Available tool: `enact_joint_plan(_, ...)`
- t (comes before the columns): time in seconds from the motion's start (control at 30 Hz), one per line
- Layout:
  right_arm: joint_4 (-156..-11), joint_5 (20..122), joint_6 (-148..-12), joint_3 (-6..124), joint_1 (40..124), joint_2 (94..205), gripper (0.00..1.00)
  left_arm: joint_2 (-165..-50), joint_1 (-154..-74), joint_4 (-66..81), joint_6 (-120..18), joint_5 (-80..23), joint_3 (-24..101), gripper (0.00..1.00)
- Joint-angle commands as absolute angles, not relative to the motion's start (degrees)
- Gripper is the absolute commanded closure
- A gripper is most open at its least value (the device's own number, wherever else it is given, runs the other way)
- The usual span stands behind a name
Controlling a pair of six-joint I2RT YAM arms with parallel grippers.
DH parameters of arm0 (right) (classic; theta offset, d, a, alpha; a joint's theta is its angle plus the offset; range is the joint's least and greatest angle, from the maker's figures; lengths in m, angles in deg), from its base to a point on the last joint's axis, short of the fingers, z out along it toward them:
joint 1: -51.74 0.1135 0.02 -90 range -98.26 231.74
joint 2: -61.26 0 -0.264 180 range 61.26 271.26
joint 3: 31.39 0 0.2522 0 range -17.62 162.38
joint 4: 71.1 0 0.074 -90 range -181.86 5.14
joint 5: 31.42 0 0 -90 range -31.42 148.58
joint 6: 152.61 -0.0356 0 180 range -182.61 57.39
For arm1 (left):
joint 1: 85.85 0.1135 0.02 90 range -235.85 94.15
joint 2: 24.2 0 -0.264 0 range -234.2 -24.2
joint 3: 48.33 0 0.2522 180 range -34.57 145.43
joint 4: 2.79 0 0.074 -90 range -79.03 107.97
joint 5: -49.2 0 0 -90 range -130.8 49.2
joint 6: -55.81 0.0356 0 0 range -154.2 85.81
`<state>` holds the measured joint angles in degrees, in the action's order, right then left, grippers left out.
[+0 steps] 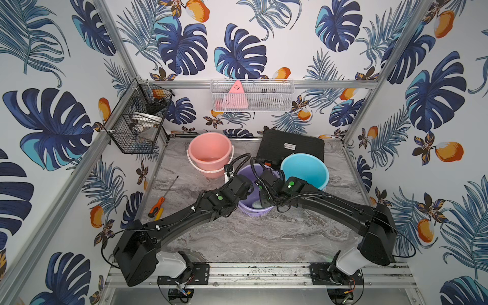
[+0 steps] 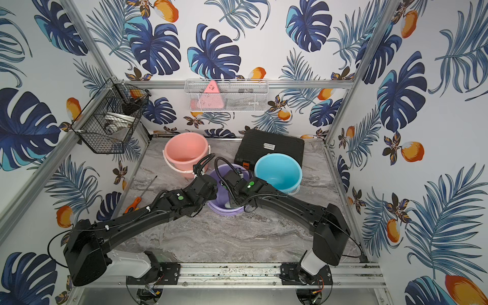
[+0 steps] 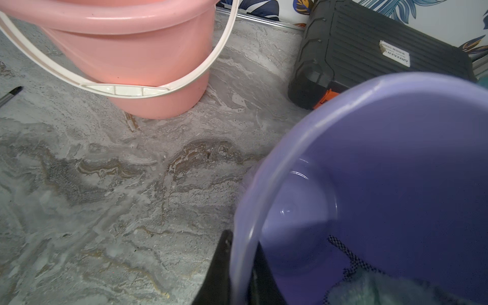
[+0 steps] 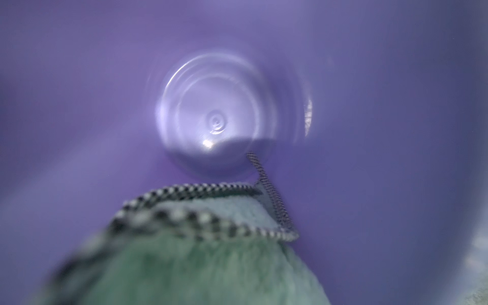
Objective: Wipe the inside of the bucket with a cloth
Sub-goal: Wipe the dirt from the inside of the bucket.
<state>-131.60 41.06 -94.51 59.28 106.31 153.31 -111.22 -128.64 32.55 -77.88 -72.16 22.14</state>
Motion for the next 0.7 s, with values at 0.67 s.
enact_joint_plan(0.67, -128.2, 35.8, -90.2, 69.8, 97.6, 167.0, 1.00, -108.7, -128.7, 34.6, -77.7, -69.1, 18.3, 1.00)
